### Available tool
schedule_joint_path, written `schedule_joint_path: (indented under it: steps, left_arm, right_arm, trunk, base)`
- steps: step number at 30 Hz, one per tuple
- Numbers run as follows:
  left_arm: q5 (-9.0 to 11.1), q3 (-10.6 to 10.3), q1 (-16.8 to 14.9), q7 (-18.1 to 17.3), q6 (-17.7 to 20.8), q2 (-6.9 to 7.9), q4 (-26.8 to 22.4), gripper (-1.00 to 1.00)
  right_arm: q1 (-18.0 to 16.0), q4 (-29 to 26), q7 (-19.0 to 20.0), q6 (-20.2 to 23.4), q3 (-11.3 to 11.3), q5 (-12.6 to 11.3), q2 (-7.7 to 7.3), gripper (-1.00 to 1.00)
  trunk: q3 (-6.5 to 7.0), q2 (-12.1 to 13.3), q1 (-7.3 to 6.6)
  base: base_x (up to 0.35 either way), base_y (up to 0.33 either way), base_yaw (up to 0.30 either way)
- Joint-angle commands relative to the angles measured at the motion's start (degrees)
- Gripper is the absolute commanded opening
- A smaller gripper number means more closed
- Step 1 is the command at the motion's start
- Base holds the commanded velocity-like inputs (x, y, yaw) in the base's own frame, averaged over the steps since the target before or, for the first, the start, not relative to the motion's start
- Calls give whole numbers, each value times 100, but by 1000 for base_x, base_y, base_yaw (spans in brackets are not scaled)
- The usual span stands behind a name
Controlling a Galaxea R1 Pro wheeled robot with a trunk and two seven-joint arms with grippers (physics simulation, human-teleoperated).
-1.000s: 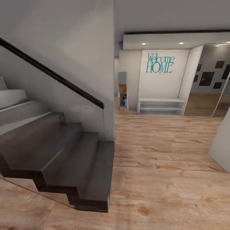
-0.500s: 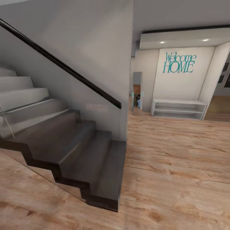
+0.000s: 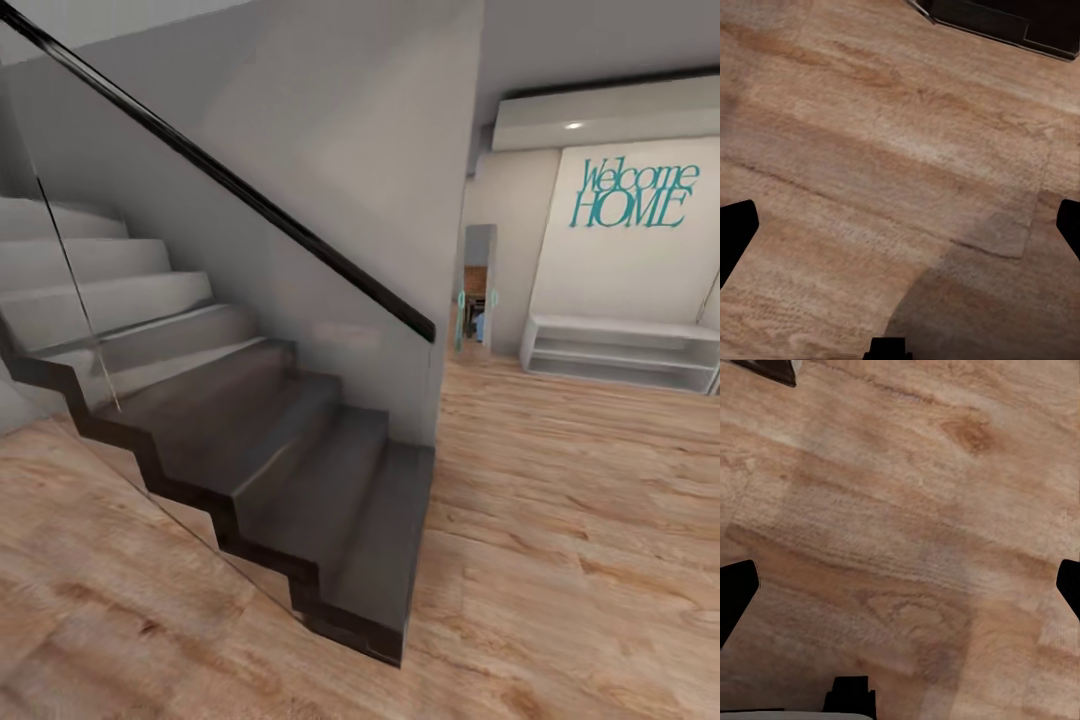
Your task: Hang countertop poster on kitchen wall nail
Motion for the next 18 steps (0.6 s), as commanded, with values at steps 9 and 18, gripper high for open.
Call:
schedule_joint_path:
  steps: [9,18]
  left_arm:
    - [12,15,2,22,-2,111,-12,100]
    - [15,127,3,19,1,137,-8,100]
  right_arm:
    - [-3,3,-8,-17,3,6,-1,100]
    - [-3,3,-8,-17,3,6,-1,100]
  trunk:
    - [-5,-3,0]
    - [-5,-3,0]
  base:
    - [0,0,290]
    - [0,0,290]
